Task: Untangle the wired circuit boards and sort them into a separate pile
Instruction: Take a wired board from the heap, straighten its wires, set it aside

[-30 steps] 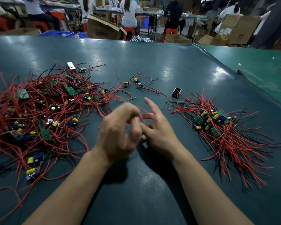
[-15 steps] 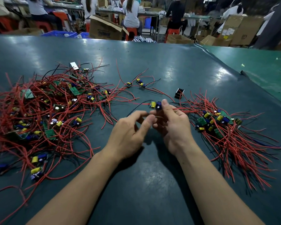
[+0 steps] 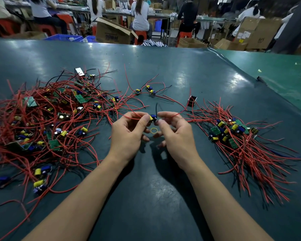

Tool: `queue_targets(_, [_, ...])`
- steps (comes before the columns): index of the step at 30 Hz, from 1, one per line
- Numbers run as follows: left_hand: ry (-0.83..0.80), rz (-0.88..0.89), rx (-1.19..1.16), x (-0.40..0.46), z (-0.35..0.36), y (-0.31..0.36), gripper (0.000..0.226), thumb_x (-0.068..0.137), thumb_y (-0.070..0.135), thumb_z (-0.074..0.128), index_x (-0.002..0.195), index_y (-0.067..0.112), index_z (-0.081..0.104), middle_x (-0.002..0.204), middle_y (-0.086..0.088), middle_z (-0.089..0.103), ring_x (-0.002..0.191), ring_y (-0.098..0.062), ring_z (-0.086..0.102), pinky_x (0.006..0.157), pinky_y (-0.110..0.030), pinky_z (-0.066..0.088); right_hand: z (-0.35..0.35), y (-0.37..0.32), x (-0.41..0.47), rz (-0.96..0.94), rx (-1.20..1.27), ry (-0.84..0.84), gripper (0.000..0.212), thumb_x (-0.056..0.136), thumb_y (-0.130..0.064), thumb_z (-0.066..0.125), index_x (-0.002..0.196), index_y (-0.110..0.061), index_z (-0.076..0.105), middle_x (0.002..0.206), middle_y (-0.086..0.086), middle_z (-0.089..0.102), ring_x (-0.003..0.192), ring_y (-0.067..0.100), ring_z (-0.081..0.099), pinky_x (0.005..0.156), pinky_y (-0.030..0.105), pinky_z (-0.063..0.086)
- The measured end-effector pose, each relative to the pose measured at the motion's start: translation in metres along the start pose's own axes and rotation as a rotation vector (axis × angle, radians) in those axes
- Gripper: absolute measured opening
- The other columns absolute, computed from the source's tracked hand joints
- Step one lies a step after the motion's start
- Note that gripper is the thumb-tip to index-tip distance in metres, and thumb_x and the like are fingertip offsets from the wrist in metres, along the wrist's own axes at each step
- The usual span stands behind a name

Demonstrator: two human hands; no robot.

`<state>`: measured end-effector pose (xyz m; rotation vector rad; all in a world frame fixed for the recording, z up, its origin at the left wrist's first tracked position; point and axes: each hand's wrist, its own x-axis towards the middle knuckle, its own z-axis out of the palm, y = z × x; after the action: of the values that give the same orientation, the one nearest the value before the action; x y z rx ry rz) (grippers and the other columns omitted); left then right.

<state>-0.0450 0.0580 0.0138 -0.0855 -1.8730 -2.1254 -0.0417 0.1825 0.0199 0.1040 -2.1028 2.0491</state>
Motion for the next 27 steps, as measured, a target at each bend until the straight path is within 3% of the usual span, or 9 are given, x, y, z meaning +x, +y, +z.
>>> queue_targets(5, [-0.048, 0.047, 0.042, -0.001, 0.001, 0.000, 0.003, 0.089, 0.004, 0.066, 0.092, 0.003, 0.065, 0.077, -0.004, 0.070, 0.066, -0.011, 0.067, 0.059, -0.022, 0.055, 0.002, 0.000, -0.001, -0.074, -0.034, 0.001, 0.015, 0.089, -0.011, 0.070, 0.089, -0.025, 0.065, 0.087, -0.001, 0.070, 0.075, 0.024, 0.069, 0.055, 0.024, 0.049])
queue_targets(8, [-0.105, 0.059, 0.078, -0.001, 0.000, -0.001, 0.003, 0.087, 0.004, 0.069, 0.090, 0.005, 0.068, 0.076, 0.000, 0.072, 0.067, -0.014, 0.068, 0.061, -0.025, 0.057, -0.004, -0.001, 0.002, -0.060, -0.019, 0.057, 0.011, 0.089, -0.012, 0.071, 0.084, -0.020, 0.066, 0.088, 0.011, 0.072, 0.076, 0.030, 0.067, 0.061, 0.034, 0.053])
queue_targets(12, [-0.106, 0.045, -0.015, 0.000, 0.000, 0.000, 0.005, 0.088, 0.000, 0.066, 0.090, 0.003, 0.068, 0.075, 0.001, 0.072, 0.067, -0.010, 0.066, 0.061, -0.021, 0.054, -0.006, -0.008, 0.005, 0.200, 0.280, 0.103, 0.011, 0.093, -0.010, 0.063, 0.083, -0.013, 0.061, 0.071, 0.004, 0.072, 0.052, 0.017, 0.064, 0.041, 0.022, 0.046])
queue_targets(17, [-0.116, -0.076, -0.177, 0.000, 0.000, 0.004, 0.009, 0.089, -0.001, 0.062, 0.090, 0.006, 0.068, 0.075, 0.000, 0.072, 0.063, -0.012, 0.064, 0.062, -0.022, 0.055, -0.010, -0.012, 0.006, 0.414, 0.590, 0.022, 0.005, 0.094, -0.012, 0.059, 0.090, -0.013, 0.061, 0.069, 0.000, 0.071, 0.050, 0.010, 0.063, 0.042, 0.016, 0.045])
queue_targets(21, [-0.112, -0.227, -0.296, 0.002, -0.001, 0.008, 0.014, 0.095, 0.001, 0.053, 0.090, 0.007, 0.065, 0.070, -0.004, 0.067, 0.058, -0.015, 0.059, 0.057, -0.022, 0.054, -0.009, -0.011, 0.004, 0.325, 0.543, -0.117, 0.012, 0.089, -0.005, 0.064, 0.096, -0.014, 0.070, 0.076, -0.001, 0.072, 0.058, 0.009, 0.065, 0.047, 0.016, 0.048])
queue_targets(24, [-0.119, -0.253, -0.289, 0.002, -0.001, 0.007, 0.015, 0.096, 0.003, 0.051, 0.091, 0.006, 0.064, 0.065, -0.003, 0.064, 0.057, -0.016, 0.055, 0.054, -0.021, 0.051, -0.008, -0.010, 0.004, 0.247, 0.428, -0.089, 0.013, 0.090, -0.003, 0.064, 0.090, -0.012, 0.073, 0.072, 0.001, 0.070, 0.056, 0.010, 0.063, 0.047, 0.017, 0.048])
queue_targets(27, [-0.130, -0.247, -0.287, 0.003, 0.000, 0.006, 0.011, 0.090, 0.017, 0.060, 0.093, 0.007, 0.063, 0.065, -0.001, 0.066, 0.057, -0.015, 0.060, 0.055, -0.022, 0.053, -0.007, -0.008, 0.003, 0.196, 0.356, -0.056, 0.011, 0.091, -0.006, 0.064, 0.087, -0.011, 0.073, 0.072, 0.003, 0.071, 0.055, 0.012, 0.064, 0.046, 0.019, 0.048])
